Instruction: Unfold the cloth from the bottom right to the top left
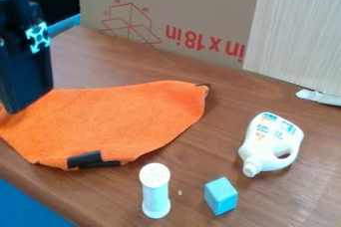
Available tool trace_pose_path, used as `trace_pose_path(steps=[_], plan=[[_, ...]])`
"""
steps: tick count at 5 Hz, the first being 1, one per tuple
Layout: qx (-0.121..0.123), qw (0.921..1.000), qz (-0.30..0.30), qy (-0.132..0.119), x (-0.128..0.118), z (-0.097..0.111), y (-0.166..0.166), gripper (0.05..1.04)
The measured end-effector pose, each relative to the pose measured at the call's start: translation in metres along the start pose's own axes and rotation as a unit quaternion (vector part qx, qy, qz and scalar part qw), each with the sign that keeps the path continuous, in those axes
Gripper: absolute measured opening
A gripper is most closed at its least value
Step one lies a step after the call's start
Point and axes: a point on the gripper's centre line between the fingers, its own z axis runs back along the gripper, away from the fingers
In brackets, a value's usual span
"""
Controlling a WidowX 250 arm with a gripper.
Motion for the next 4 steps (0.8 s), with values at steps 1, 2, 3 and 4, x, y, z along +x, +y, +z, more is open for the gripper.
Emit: trace_pose_path(steps=[1,2,3,4], plan=[[0.0,0.9999,-0.01,0.003,-0.003,-0.004,0.0,0.999],[0.013,0.9988,-0.045,-0.015,-0.008,-0.028,0.024,0.999],[0.024,0.9919,-0.118,-0.04,-0.011,-0.053,0.04,0.999],[0.059,0.9759,-0.199,-0.069,-0.01,-0.077,0.055,0.999]])
